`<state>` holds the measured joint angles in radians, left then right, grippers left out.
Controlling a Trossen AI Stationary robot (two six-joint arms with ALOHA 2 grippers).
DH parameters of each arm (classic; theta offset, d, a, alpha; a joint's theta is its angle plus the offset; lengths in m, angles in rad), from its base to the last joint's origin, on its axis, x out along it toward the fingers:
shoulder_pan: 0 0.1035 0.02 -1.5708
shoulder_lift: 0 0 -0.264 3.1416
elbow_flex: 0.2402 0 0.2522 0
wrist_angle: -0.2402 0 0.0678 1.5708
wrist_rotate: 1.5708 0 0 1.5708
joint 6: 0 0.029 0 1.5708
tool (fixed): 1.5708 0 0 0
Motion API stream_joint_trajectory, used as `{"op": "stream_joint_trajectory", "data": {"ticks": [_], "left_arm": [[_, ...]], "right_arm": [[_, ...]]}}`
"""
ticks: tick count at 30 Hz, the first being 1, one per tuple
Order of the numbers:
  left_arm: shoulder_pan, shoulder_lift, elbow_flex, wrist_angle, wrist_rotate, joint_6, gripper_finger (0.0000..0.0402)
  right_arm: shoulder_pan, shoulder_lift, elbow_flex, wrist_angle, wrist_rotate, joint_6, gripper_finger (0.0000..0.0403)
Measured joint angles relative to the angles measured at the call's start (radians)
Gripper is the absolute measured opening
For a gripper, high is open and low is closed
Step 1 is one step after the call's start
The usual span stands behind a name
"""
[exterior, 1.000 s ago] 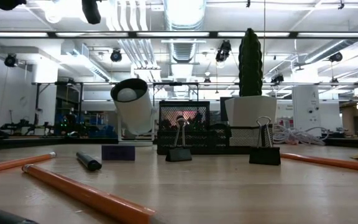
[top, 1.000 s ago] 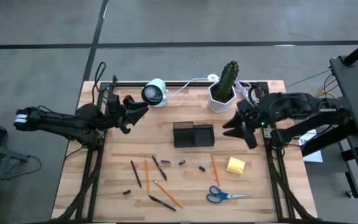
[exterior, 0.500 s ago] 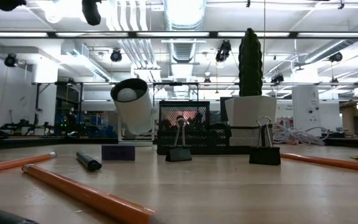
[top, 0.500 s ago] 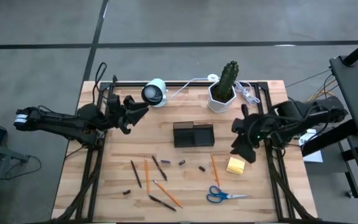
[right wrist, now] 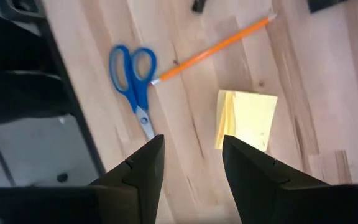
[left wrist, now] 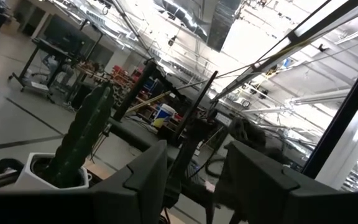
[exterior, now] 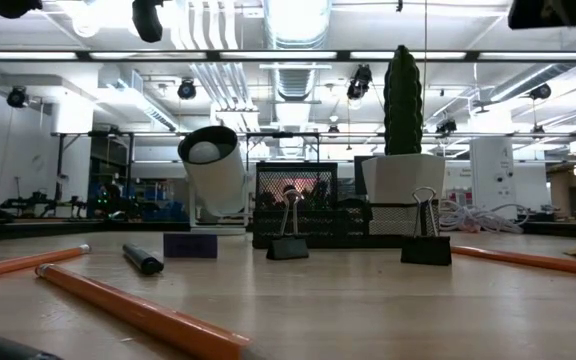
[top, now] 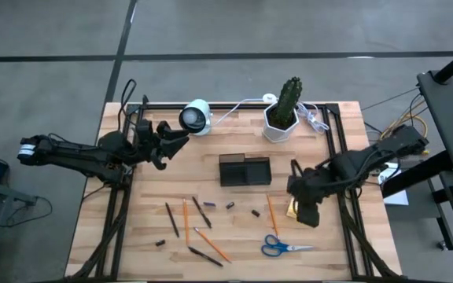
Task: Pick and place office supplies into organizer
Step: Put the yellow sticky notes into the black desk organizer
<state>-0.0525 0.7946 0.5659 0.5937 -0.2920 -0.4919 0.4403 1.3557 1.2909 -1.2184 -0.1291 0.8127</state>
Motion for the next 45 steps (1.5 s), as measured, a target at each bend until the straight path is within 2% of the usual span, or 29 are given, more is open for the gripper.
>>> {"op": "stream_joint_trajectory", "data": {"ticks": [6,16,20,23,26,34,40,45], "left_arm": [[0.000,0.003,0.000,0.000,0.000,0.000,0.0157],[-0.001,0.017,-0.001,-0.001,0.000,0.000,0.0157],[-0.001,0.031,-0.001,-0.003,0.000,0.000,0.0157],[-0.001,0.041,-0.001,-0.002,0.000,0.000,0.0157],[-0.001,0.051,-0.002,-0.001,0.000,0.000,0.0157],[0.000,0.067,-0.002,0.000,0.000,0.000,0.0157],[0.000,0.071,-0.002,0.001,0.000,0.001,0.0157],[0.000,0.070,-0.002,0.004,0.000,0.000,0.0157]], "right_arm": [[0.033,0.089,-0.024,0.000,0.000,0.008,0.0167],[0.093,0.221,-0.083,0.004,0.002,0.048,0.0257],[0.131,0.249,-0.096,0.016,0.103,0.045,0.0276],[0.172,0.252,-0.110,0.044,0.225,0.059,0.0282],[0.207,0.245,-0.136,0.079,0.291,0.082,0.0283],[0.255,0.243,-0.231,0.204,0.305,0.156,0.0277],[0.256,0.250,-0.289,0.231,0.312,0.157,0.0276],[0.256,0.250,-0.341,0.319,0.312,0.154,0.0279]]}}
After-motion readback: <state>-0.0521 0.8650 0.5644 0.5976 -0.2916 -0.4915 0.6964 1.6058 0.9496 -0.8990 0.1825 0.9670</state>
